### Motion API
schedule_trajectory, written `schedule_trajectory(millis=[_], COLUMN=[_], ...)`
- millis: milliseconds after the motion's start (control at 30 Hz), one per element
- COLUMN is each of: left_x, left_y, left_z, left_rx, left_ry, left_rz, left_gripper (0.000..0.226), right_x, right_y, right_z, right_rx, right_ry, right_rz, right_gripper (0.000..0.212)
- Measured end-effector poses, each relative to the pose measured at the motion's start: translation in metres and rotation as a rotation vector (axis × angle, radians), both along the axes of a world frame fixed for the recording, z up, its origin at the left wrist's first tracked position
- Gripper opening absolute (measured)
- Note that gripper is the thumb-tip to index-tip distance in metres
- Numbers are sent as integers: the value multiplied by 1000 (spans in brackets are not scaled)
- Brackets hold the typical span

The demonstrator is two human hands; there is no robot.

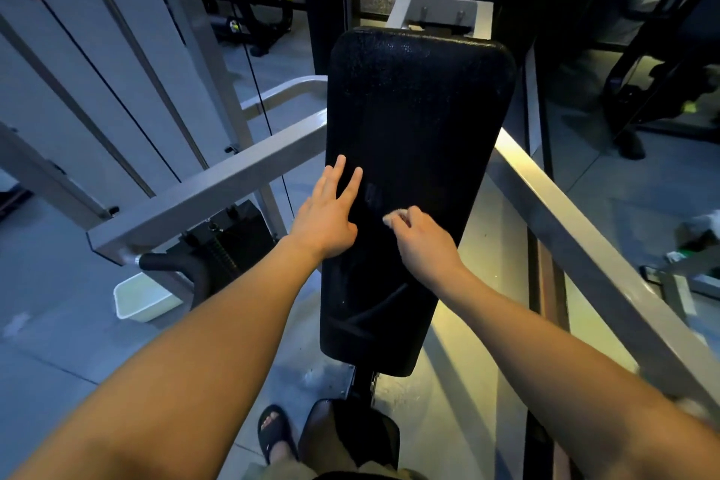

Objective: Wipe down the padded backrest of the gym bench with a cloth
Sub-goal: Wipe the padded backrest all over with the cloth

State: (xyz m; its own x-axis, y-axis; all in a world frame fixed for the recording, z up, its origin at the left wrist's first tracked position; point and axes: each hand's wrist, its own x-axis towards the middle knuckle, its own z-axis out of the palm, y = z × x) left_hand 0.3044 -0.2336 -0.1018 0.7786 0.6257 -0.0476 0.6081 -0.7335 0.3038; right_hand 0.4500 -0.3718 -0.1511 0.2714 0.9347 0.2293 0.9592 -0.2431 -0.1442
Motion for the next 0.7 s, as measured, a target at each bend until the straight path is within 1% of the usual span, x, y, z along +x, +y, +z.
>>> schedule_trajectory(millis=[33, 100, 200, 267, 367, 467, 533, 600, 633, 700], left_x=[0, 0, -3, -9, -21, -29, -31, -30, -29, -29], left_y=[1, 4, 7, 8, 7, 9, 11, 14, 16, 19], left_z=[0, -2, -4, -10, -25, -40, -44, -44, -44, -42], left_rx=[-2, -26, -49, -38, -20, -13, -16, -23, -22, -22], left_ry=[12, 15, -39, -70, -28, 64, 99, 113, 123, 143], left_rz=[-2, -9, -23, -22, -5, -8, -14, -21, -26, -33], left_gripper=[93, 95, 93, 87, 83, 88, 91, 92, 92, 92], right_x=[1, 7, 25, 36, 35, 18, 5, -4, -6, -6], right_y=[-2, 2, 23, 40, 54, 46, 33, 19, 14, 14], right_z=[1, 18, 68, 95, 93, 48, 15, -6, -10, 0], right_rx=[-16, 50, 322, 437, 479, 377, 248, 83, 29, 15], right_ry=[-6, -11, -67, -137, -211, -267, -278, -229, -195, -145], right_rz=[-1, 20, 80, 43, -64, -48, 3, 25, 25, 43], right_gripper=[35, 29, 32, 30, 26, 34, 39, 44, 44, 35])
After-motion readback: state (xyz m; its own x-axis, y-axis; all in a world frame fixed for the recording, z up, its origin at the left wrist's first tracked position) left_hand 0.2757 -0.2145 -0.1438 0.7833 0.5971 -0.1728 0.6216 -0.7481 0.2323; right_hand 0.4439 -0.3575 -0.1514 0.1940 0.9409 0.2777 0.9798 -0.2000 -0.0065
